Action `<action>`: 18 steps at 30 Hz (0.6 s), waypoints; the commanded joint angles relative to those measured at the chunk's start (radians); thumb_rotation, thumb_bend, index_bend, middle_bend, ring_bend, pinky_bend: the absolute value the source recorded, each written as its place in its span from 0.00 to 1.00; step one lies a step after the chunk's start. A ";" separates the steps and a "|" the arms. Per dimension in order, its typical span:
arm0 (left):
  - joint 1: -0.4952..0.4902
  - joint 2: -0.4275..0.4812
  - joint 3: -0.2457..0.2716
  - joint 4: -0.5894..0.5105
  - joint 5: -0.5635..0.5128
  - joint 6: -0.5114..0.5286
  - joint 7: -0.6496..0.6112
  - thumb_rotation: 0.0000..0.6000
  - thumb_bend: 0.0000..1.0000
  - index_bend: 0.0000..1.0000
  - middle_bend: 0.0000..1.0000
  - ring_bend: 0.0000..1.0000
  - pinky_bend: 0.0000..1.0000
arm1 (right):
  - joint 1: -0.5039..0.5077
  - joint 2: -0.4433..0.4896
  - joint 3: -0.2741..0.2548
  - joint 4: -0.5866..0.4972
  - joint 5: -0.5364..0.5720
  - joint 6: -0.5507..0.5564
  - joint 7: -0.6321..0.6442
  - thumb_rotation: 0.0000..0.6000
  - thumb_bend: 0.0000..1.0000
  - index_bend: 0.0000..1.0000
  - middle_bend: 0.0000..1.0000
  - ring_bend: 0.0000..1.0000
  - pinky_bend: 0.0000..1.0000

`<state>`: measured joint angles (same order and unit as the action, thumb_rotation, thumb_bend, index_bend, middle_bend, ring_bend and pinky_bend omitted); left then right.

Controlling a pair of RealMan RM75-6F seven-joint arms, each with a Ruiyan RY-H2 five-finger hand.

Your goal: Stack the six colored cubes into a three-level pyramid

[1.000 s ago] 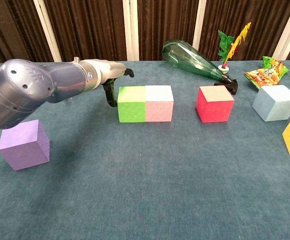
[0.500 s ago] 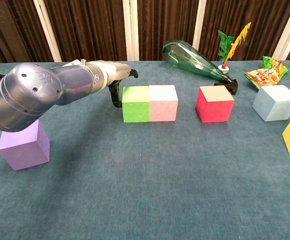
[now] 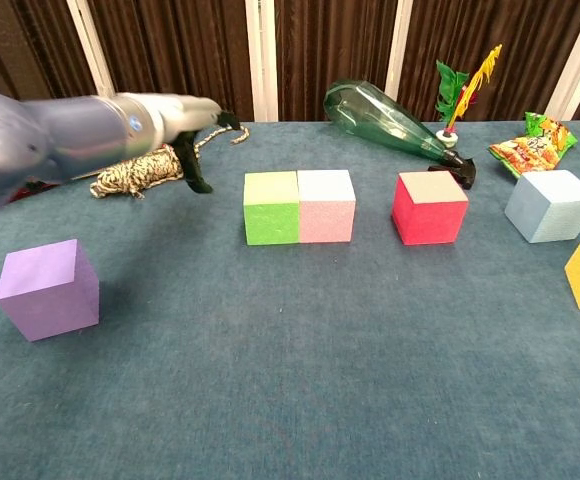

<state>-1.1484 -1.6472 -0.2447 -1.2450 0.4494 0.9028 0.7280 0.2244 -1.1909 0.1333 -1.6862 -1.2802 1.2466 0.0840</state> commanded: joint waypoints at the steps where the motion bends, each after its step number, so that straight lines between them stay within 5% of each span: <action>1: 0.064 0.113 -0.001 -0.120 0.043 0.064 -0.039 1.00 0.31 0.00 0.00 0.00 0.03 | -0.001 -0.001 0.001 0.001 0.000 0.004 -0.004 1.00 0.29 0.00 0.00 0.00 0.00; 10: 0.238 0.344 -0.001 -0.418 0.126 0.231 -0.176 1.00 0.16 0.00 0.00 0.00 0.03 | -0.003 -0.008 0.002 -0.003 -0.006 0.024 -0.039 1.00 0.29 0.00 0.00 0.00 0.00; 18: 0.452 0.525 0.085 -0.675 0.350 0.439 -0.300 1.00 0.13 0.00 0.00 0.00 0.03 | 0.003 -0.007 0.017 -0.030 -0.014 0.051 -0.088 1.00 0.29 0.00 0.00 0.00 0.00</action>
<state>-0.7774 -1.1769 -0.2019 -1.8421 0.7150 1.2588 0.4805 0.2257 -1.1990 0.1470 -1.7116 -1.2917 1.2943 0.0011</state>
